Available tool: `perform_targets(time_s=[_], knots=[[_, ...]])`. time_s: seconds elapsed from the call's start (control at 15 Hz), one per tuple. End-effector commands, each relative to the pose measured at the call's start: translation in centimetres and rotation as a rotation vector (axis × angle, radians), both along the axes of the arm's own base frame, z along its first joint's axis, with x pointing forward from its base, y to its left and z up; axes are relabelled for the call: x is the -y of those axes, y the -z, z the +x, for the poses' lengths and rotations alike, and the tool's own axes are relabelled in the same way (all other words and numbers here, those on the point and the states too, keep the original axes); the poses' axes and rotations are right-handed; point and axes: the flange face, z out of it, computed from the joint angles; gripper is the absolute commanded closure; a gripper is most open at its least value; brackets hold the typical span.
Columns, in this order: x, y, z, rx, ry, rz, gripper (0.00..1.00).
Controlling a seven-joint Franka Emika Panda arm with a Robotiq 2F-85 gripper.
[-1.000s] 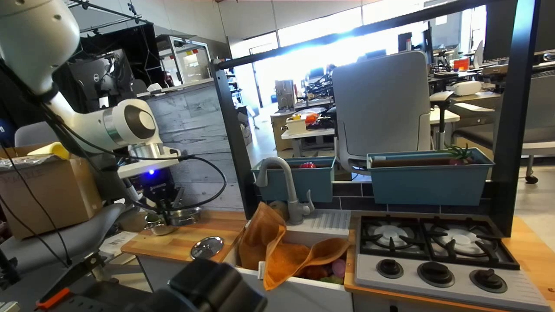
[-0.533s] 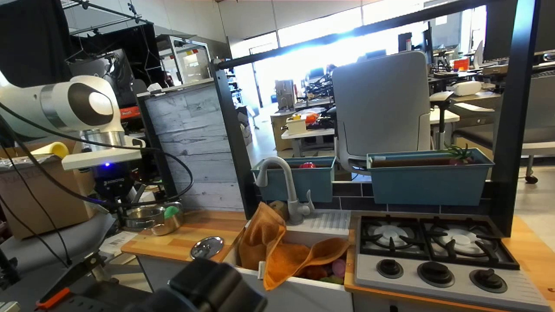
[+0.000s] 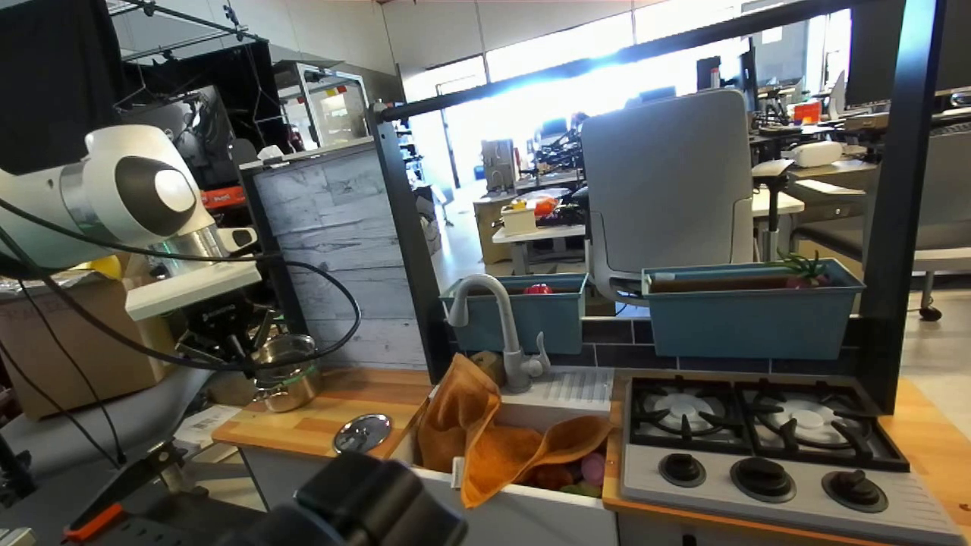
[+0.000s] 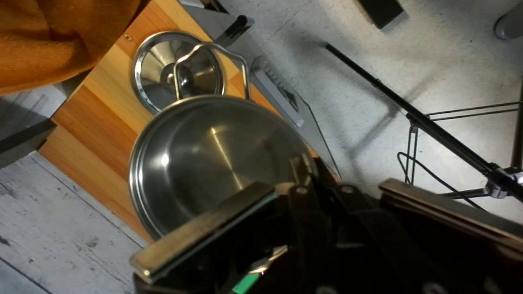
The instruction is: Move the right pot to the left of the lid, then hang the towel on the black rod, lastly, put the yellow plushie in the right pot
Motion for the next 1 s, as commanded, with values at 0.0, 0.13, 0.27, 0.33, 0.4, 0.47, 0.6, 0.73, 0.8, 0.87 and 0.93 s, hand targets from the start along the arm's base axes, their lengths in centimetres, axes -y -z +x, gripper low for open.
perform_targets(time_s=[0.0,0.13,0.27,0.33,0.4,0.47,0.6,0.73,0.8,0.87,0.93], knots=[[-0.3,0.6,0.9,0.073,-0.02,0.001,0.98],[-0.7,0.8,1.3,0.115,-0.037,0.011,0.98],[-0.9,0.9,1.8,0.212,-0.072,0.051,0.98],[-1.0,1.0,2.0,0.254,-0.088,0.065,0.98],[-0.9,0.9,2.4,0.313,-0.118,0.083,0.98],[-0.7,1.3,2.8,0.35,-0.142,0.079,0.98],[0.3,2.7,3.3,0.406,-0.173,0.059,0.98],[1.4,5.2,3.3,0.409,-0.163,0.004,0.98],[1.5,6.3,3.4,0.403,-0.15,-0.022,0.98],[1.6,7.4,3.3,0.384,-0.13,-0.054,0.98],[1.6,8.6,3.0,0.369,-0.12,-0.072,0.98]])
